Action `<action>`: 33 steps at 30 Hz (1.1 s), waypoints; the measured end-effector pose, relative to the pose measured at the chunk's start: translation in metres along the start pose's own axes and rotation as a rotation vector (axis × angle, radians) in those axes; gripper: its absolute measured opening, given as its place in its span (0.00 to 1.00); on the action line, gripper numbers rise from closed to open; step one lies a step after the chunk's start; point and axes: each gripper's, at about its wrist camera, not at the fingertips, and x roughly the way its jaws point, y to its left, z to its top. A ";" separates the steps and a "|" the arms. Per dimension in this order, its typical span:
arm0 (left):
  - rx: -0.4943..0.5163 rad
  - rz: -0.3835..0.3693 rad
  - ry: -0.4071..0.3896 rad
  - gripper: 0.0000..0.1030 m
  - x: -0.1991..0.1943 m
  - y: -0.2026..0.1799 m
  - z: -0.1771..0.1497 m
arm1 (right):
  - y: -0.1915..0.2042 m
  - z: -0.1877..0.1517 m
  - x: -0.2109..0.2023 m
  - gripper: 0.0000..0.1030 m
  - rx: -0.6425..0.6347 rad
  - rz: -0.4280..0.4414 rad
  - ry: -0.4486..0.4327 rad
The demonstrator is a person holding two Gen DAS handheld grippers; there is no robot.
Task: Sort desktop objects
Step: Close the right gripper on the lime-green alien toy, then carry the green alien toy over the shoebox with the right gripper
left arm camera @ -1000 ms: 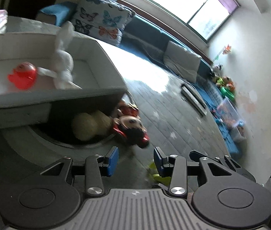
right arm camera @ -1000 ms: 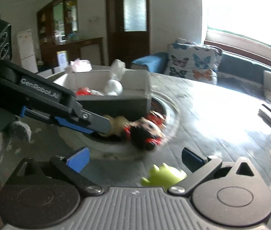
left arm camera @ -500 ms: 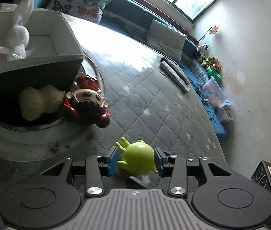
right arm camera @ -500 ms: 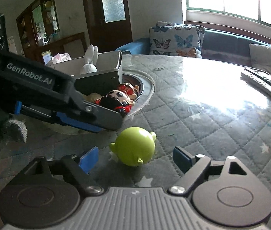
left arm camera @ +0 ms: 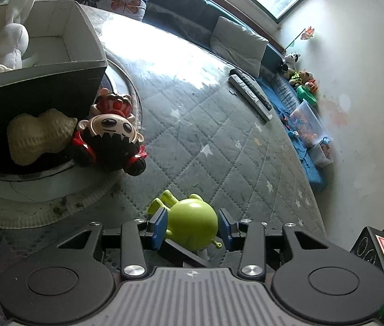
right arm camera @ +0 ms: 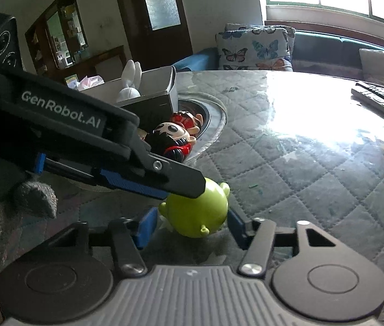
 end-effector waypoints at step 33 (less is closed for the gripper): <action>-0.016 0.085 -0.291 0.41 -0.111 0.057 0.070 | 0.088 0.112 0.037 0.53 -0.222 0.115 -0.131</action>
